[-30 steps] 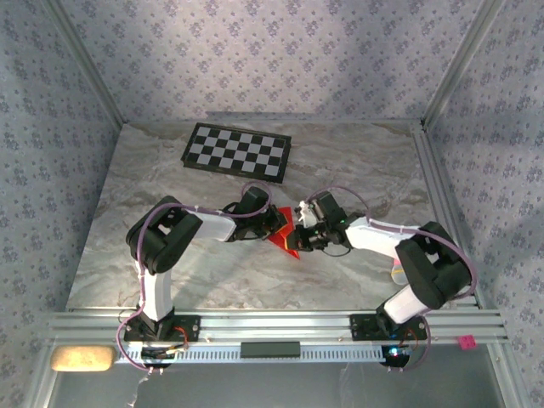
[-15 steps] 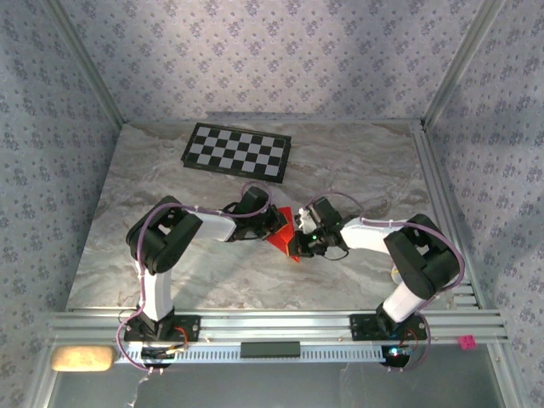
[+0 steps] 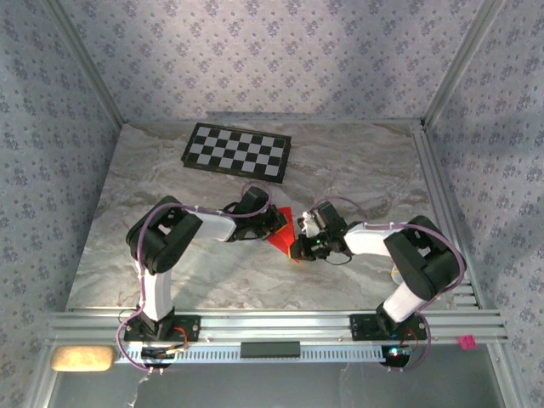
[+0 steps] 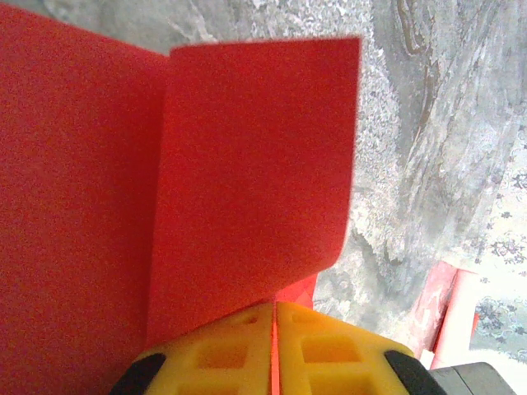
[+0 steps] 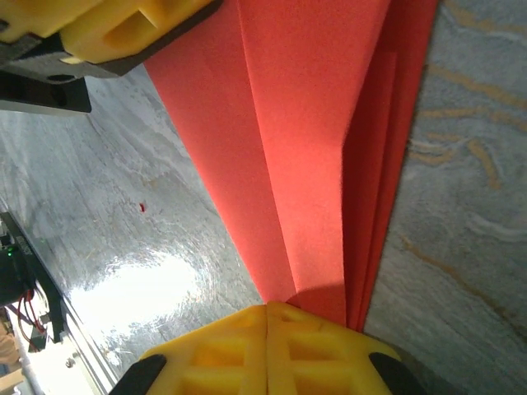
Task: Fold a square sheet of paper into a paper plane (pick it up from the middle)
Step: Fourth fold the wing at the center of the table.
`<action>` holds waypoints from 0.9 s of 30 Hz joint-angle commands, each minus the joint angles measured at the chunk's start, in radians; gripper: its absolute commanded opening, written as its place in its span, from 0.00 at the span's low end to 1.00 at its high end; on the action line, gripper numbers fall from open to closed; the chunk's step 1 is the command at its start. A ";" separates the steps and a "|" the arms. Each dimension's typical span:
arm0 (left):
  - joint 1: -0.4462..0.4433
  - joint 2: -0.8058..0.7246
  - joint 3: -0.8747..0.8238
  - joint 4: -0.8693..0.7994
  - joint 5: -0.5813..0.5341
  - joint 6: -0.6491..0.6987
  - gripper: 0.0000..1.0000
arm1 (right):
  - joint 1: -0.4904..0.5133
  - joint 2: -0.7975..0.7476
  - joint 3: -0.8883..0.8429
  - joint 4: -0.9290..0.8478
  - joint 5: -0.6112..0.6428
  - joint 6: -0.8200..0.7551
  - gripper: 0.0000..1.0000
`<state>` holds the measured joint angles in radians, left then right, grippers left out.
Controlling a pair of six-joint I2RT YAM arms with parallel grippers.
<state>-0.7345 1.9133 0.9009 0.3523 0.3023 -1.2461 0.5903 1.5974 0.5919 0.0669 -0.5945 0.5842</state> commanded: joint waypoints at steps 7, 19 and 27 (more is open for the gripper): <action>0.001 0.031 -0.009 -0.062 -0.044 0.013 0.11 | -0.012 -0.053 -0.124 -0.022 0.004 0.036 0.08; 0.003 0.032 -0.013 -0.060 -0.048 0.008 0.11 | -0.014 -0.129 -0.138 -0.176 0.046 -0.030 0.07; 0.000 0.029 -0.012 -0.057 -0.043 0.010 0.11 | -0.023 -0.296 -0.039 -0.251 0.007 -0.020 0.05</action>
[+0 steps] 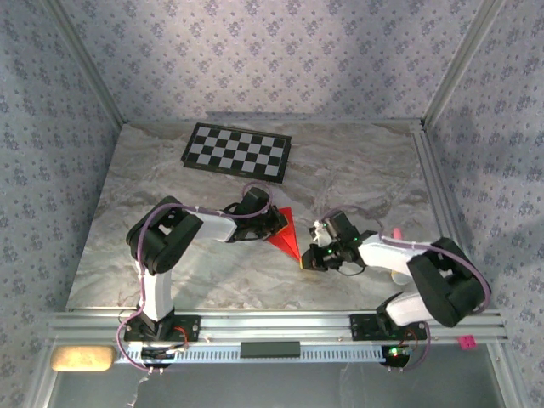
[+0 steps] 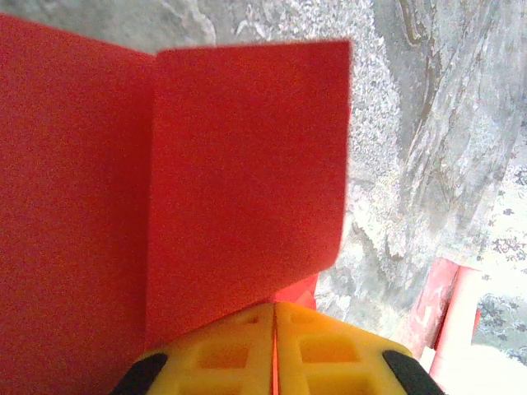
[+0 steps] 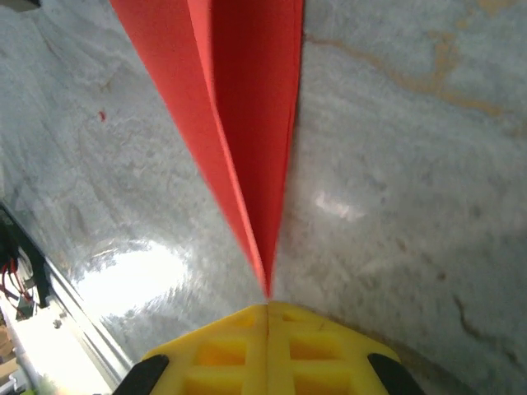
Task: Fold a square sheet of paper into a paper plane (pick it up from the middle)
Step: Fourth fold the wing at the center of the table.
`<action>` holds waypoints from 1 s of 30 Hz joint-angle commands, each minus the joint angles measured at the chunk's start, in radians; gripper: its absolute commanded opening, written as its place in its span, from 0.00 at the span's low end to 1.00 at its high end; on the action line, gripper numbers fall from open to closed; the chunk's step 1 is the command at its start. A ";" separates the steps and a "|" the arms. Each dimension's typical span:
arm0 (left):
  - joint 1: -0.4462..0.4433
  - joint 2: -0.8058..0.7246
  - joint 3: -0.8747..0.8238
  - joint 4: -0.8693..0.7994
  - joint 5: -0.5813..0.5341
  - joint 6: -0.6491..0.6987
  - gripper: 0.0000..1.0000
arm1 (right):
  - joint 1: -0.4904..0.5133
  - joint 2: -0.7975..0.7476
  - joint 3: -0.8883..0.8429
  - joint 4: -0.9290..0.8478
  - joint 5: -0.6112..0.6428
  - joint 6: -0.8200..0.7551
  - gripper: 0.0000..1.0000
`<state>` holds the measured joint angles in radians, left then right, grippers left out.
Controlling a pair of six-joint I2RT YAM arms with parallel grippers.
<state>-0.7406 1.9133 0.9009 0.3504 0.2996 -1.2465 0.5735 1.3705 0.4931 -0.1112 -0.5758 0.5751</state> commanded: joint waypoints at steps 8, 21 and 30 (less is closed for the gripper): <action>0.005 0.033 -0.003 -0.061 -0.031 0.016 0.11 | -0.019 0.077 0.219 -0.080 -0.035 -0.016 0.04; 0.002 0.038 0.005 -0.068 -0.032 0.018 0.11 | 0.010 0.288 0.357 -0.069 0.009 -0.016 0.06; 0.001 0.035 0.005 -0.069 -0.034 0.021 0.11 | -0.002 0.337 0.281 -0.010 0.024 -0.001 0.06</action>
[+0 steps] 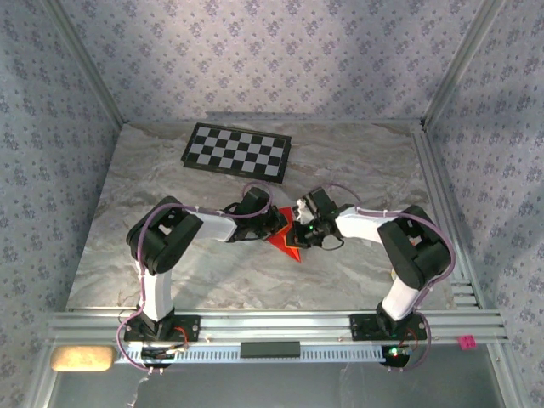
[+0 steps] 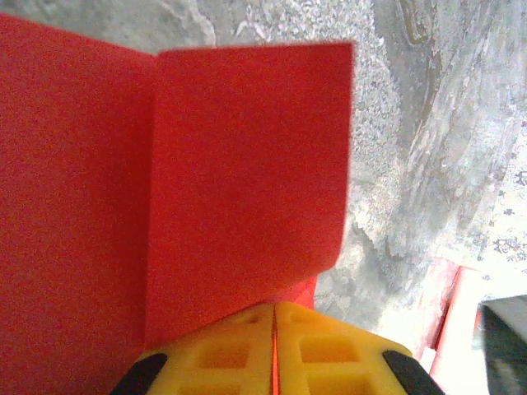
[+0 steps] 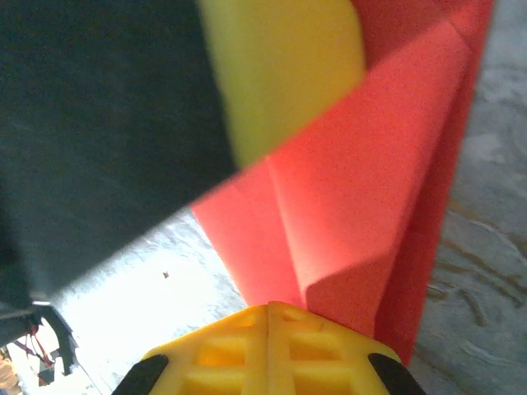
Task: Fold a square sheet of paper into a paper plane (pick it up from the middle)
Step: Fourth fold the wing at the center of the table.
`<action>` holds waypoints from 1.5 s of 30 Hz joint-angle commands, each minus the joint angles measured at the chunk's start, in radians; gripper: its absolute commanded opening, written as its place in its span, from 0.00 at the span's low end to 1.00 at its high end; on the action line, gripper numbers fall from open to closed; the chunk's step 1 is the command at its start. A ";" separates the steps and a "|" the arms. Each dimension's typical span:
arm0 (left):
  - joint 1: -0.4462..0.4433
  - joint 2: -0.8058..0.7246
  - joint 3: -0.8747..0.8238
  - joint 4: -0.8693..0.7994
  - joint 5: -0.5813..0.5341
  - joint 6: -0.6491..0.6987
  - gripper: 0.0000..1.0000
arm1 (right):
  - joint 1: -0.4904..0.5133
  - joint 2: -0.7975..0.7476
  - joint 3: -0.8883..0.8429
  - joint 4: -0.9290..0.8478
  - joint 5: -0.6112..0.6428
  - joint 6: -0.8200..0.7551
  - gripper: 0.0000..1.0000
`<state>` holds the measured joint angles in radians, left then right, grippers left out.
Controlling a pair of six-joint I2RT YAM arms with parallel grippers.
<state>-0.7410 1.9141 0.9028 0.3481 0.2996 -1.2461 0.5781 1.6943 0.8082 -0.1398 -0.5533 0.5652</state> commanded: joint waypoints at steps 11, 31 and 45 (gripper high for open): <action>0.008 0.012 0.029 -0.071 -0.024 0.050 0.13 | -0.042 -0.014 -0.150 0.113 -0.041 0.044 0.06; -0.043 -0.027 0.031 -0.079 0.083 0.146 0.08 | -0.063 0.021 -0.177 0.138 -0.040 0.079 0.00; -0.025 0.023 0.033 -0.175 0.007 0.137 0.07 | -0.061 -0.044 -0.154 0.129 -0.074 0.075 0.00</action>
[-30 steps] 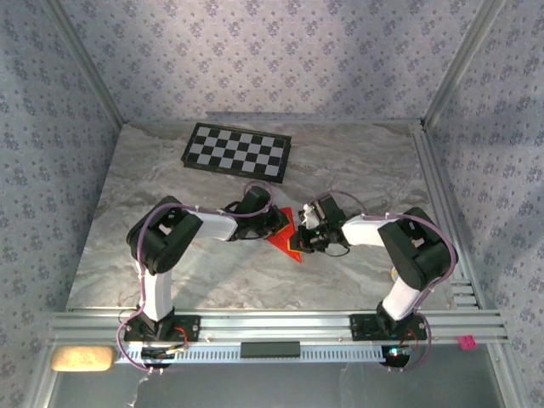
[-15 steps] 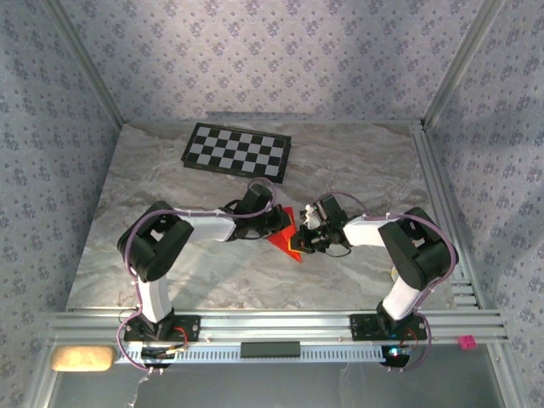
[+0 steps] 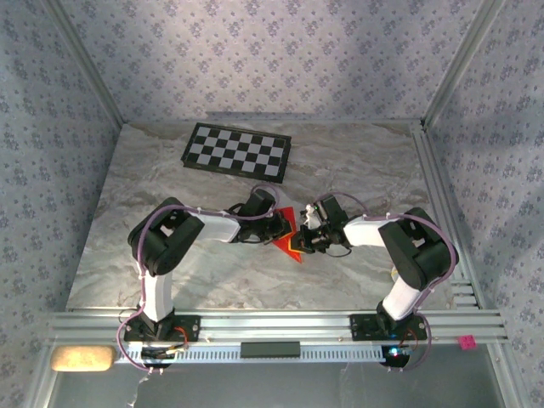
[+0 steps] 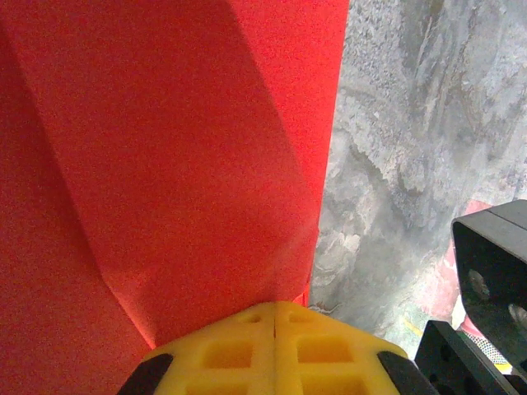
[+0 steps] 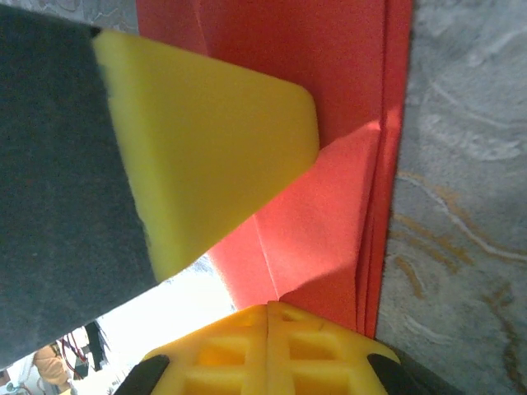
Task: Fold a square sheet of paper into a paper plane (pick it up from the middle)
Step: Fourth fold the wing at the center of the table.
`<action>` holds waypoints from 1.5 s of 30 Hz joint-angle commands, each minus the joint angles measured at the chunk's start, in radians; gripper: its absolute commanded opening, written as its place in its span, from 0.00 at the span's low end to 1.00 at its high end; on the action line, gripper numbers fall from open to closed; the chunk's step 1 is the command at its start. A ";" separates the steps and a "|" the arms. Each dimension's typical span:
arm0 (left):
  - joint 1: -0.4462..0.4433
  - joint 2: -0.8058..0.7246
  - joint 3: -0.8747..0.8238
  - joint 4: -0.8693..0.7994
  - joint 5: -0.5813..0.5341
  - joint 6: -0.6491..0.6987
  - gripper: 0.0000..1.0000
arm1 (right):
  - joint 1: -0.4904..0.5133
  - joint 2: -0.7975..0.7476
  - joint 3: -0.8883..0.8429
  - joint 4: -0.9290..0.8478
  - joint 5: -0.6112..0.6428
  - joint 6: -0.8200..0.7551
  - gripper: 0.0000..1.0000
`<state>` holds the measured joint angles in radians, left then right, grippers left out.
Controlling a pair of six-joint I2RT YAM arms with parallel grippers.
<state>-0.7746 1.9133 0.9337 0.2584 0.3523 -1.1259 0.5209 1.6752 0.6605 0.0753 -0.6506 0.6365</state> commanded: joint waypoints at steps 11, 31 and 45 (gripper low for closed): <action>0.006 0.029 0.013 -0.084 -0.036 0.026 0.07 | 0.000 -0.004 0.082 -0.070 0.012 0.012 0.00; 0.013 -0.044 0.024 -0.063 -0.007 0.095 0.08 | -0.009 0.066 -0.012 -0.135 0.091 0.000 0.00; 0.148 0.043 0.054 -0.061 0.001 0.136 0.07 | -0.018 0.089 -0.029 -0.156 0.076 -0.070 0.00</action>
<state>-0.6697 1.9301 0.9627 0.2340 0.4000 -1.0306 0.5079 1.7084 0.6868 0.0776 -0.6476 0.6067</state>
